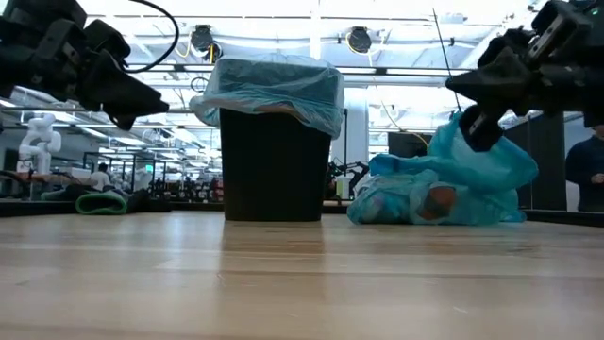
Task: Place trash/remove bag and relplace
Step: Return to Home Position
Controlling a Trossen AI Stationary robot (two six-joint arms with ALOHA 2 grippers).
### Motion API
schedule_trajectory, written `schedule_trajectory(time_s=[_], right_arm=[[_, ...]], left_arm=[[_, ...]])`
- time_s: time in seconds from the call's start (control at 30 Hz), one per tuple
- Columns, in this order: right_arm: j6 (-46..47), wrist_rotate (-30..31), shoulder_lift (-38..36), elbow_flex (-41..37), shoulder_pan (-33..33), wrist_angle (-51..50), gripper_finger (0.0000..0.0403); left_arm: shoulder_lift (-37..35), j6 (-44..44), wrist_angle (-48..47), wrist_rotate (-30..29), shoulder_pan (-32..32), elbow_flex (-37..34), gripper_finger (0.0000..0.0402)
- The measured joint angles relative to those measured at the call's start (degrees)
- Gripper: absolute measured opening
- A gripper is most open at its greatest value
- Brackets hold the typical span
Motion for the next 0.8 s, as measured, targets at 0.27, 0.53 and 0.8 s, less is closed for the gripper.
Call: schedule_trajectory(time_s=[0.27, 0.53, 0.8], right_arm=[[-3.5, 6.09, -24.46, 0.04, -1.27, -27.13, 0.0], [-8.64, 16.19, -44.97, 0.32, -1.16, -47.58, 0.0], [-18.21, 16.27, -46.29, 0.52, -1.21, -47.83, 0.0]], left_arm=[[-2.07, -1.09, -1.48, -0.03, -0.02, 0.0, 0.0138], [-3.47, -1.47, -3.24, -0.03, -0.02, 0.0, 0.0138], [-4.74, -1.51, -3.19, 0.01, -0.02, 0.0, 0.0138]])
